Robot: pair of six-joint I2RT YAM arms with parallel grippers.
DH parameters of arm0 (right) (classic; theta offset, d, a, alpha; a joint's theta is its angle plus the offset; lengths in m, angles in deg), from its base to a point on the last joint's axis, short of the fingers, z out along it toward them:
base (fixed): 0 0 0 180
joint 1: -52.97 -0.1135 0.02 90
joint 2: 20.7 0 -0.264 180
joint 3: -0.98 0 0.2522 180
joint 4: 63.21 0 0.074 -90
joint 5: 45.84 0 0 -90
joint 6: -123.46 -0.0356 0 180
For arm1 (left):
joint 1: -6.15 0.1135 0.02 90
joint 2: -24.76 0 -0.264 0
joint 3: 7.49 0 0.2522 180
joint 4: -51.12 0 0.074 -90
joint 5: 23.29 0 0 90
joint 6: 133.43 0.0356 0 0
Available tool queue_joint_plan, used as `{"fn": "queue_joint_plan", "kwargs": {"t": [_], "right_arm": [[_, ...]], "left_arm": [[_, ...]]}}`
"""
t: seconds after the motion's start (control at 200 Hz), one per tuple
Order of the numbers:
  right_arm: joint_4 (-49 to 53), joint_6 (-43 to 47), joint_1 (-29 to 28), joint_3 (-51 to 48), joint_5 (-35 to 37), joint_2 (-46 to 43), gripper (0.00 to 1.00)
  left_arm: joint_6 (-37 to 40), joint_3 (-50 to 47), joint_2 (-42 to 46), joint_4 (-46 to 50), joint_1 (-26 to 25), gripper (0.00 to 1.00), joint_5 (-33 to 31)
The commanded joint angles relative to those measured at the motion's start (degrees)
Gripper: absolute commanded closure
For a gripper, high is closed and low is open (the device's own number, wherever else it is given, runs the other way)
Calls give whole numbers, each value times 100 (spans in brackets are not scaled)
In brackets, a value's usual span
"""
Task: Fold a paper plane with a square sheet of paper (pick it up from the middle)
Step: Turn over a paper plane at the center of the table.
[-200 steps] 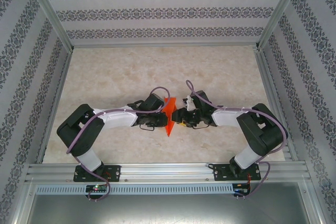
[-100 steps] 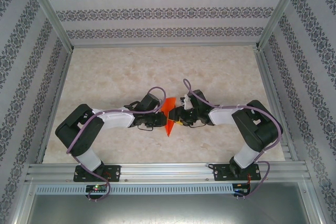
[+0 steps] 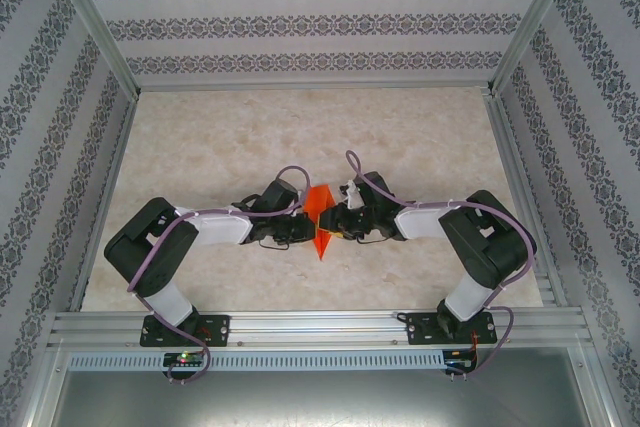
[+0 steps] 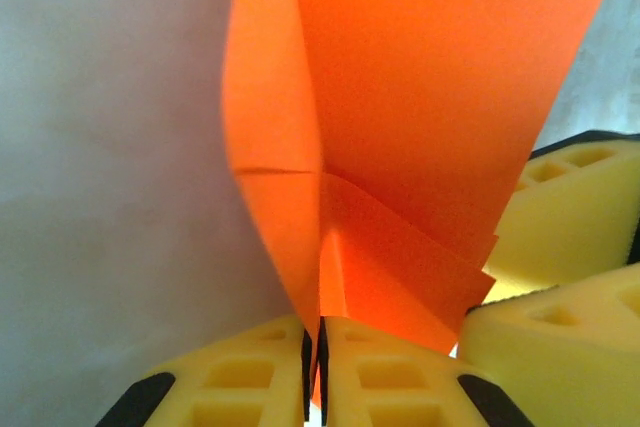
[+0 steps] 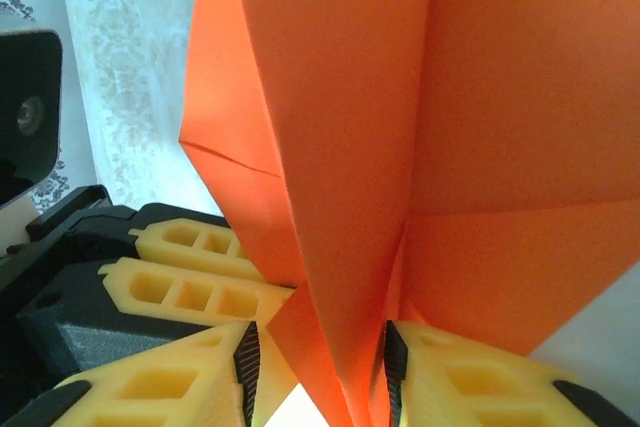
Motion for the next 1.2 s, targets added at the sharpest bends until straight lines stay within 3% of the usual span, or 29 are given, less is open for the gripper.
{"fn": "queue_joint_plan", "kwargs": {"t": [0.0,0.185,0.6,0.734,0.934,1.114,1.199], "right_arm": [[208,161,-126,151,41,74,65],[590,363,-146,218,224,48,76],[975,608,-280,451,531,173,83],[1147,701,-302,552,688,164,90],[2848,1478,-403,1147,1571,-218,100],[4814,1996,-705,1943,2885,-364,100],[5438,2099,-844,2271,3133,-141,100]], "left_arm": [[-143,-50,135,-466,101,86,188],[-250,-114,153,-655,181,86,300],[-348,-216,109,-858,244,85,426],[-307,-264,139,-797,269,83,402],[-304,-301,238,-785,329,73,466],[-191,-314,547,-476,432,64,484],[-122,-369,756,-299,542,59,561]]}}
